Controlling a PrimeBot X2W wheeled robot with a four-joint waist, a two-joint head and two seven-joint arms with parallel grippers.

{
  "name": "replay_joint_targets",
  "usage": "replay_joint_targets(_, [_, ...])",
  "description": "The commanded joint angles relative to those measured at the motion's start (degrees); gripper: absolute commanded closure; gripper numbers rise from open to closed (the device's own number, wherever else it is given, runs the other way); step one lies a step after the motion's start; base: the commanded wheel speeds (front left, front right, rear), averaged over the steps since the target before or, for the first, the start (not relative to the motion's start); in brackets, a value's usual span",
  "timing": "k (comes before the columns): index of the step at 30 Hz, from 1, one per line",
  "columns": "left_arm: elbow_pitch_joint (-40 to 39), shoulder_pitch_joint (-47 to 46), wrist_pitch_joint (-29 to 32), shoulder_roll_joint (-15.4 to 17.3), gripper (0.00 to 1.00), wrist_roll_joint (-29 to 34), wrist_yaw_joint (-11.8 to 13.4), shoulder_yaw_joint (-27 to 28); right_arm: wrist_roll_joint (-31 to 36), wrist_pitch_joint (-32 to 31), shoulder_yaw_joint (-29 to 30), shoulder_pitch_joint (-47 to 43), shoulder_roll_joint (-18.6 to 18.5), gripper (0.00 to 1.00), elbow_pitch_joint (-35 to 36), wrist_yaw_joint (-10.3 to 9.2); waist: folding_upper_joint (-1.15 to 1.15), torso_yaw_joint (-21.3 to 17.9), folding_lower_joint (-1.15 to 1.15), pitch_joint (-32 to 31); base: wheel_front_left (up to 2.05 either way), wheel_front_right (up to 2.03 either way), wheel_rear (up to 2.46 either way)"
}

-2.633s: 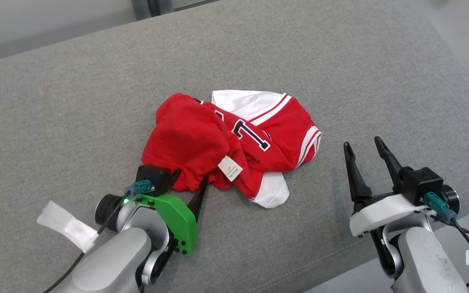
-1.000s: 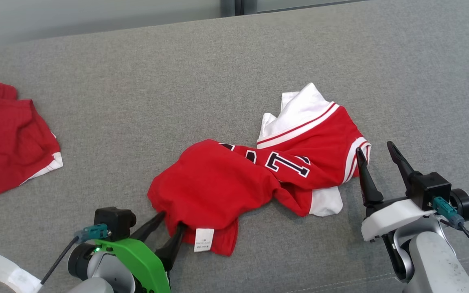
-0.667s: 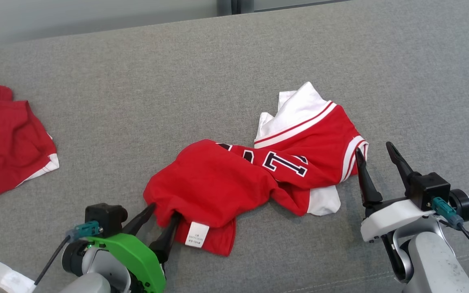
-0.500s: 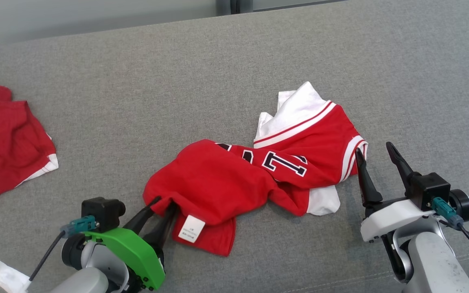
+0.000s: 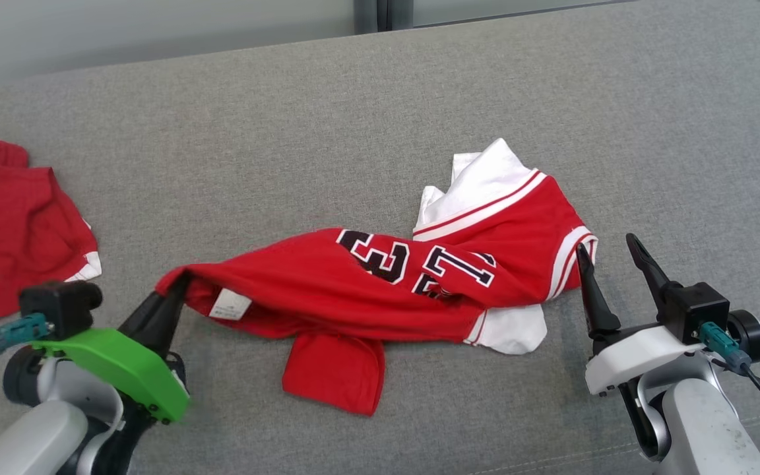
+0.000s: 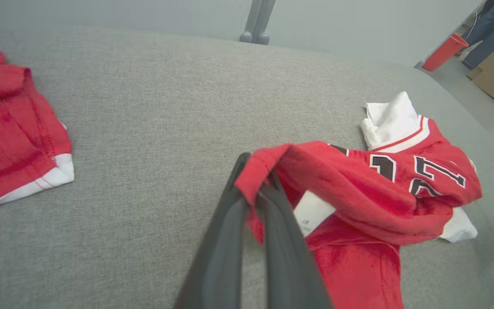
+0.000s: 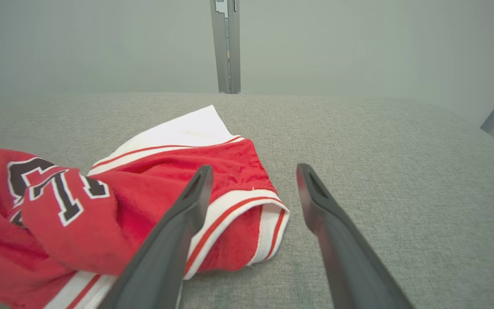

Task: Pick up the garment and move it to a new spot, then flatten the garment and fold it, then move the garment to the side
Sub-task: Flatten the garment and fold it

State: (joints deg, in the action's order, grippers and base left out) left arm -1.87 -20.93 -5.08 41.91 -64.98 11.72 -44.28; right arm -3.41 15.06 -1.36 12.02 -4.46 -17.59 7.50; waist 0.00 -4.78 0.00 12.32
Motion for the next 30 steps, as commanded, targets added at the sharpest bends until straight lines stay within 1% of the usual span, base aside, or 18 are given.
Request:
replay_joint_targets(1, [0.2,1.1,-0.4,0.7,1.00,-1.2,0.4,0.8,-0.1,0.2,0.0,-0.2,-0.3,0.00,-0.1,-0.02,0.00,0.1,0.00,-0.1,0.00,0.00,0.00])
replay_joint_targets(3, [1.5,2.4,-0.9,1.6,1.00,-2.5,0.9,1.9,0.0,0.2,-0.1,-0.2,-0.3,0.00,0.0,-0.02,0.00,0.2,0.00,-0.2,0.00,0.00,0.00])
replay_joint_targets(6, [4.2,4.7,-1.0,1.6,1.00,-5.1,0.6,2.8,0.1,0.2,-0.3,-0.4,-0.4,0.00,0.0,-0.02,0.00,0.3,0.00,-0.2,0.00,0.00,0.00])
replay_joint_targets(11, [10.4,7.5,0.4,0.0,1.00,-8.0,-0.6,1.9,0.2,0.2,-0.5,-0.6,-0.8,0.00,-0.3,-0.02,0.00,0.8,0.00,-0.1,0.00,0.00,0.00])
replay_joint_targets(14, [13.3,8.0,-0.1,-1.9,1.00,-9.1,-1.8,1.7,0.2,0.2,-0.7,-0.6,-0.9,0.00,-0.4,-0.02,0.00,1.0,0.00,-0.1,0.00,0.00,0.00])
replay_joint_targets(15, [14.0,8.0,-0.3,-2.3,0.72,-9.1,-2.1,1.7,0.2,0.2,-0.7,-0.6,-1.0,0.00,-0.3,-0.02,0.00,1.1,0.00,0.0,0.00,0.00,0.00])
replay_joint_targets(16, [14.5,7.7,-0.7,-2.6,0.41,-8.7,-2.4,1.7,0.2,0.2,-0.6,-0.5,-1.1,0.00,-0.3,-0.02,0.00,1.3,0.00,0.1,0.00,0.00,0.00])
replay_joint_targets(17, [14.8,7.5,-1.0,-2.9,0.00,-8.7,-2.6,1.8,0.2,0.2,-0.6,-0.5,-1.1,0.00,-0.2,-0.02,0.00,1.4,0.00,0.2,0.00,0.00,0.00])
replay_joint_targets(20, [14.9,7.0,-1.9,-3.0,0.00,-9.0,-3.2,2.5,0.2,0.2,-0.6,-0.4,-1.1,0.00,-0.2,-0.02,0.00,1.5,0.00,0.3,0.00,0.00,0.00])
replay_joint_targets(24, [12.8,7.8,-4.1,-0.8,0.00,-9.4,-2.6,4.8,0.1,0.2,-0.8,0.2,-1.1,0.00,0.2,-0.02,0.00,1.0,0.00,0.3,0.00,0.00,0.00])
replay_joint_targets(25, [11.8,8.5,-4.7,0.1,0.00,-9.5,-2.3,5.6,0.0,0.2,-0.8,0.3,-1.1,0.00,0.4,-0.02,0.00,0.8,0.00,0.3,0.00,0.00,0.00])
replay_joint_targets(27, [9.7,9.9,-6.1,2.2,0.00,-10.3,-1.1,7.6,-0.2,0.2,-0.3,0.4,-1.1,0.00,1.1,-0.02,0.00,0.1,0.00,0.3,0.00,0.00,0.00])
replay_joint_targets(30, [6.0,12.3,-7.7,5.3,0.00,-11.1,1.5,11.0,0.1,0.2,0.7,0.1,-1.1,0.00,2.5,-0.02,0.00,-1.2,0.00,0.2,0.00,0.00,0.00])
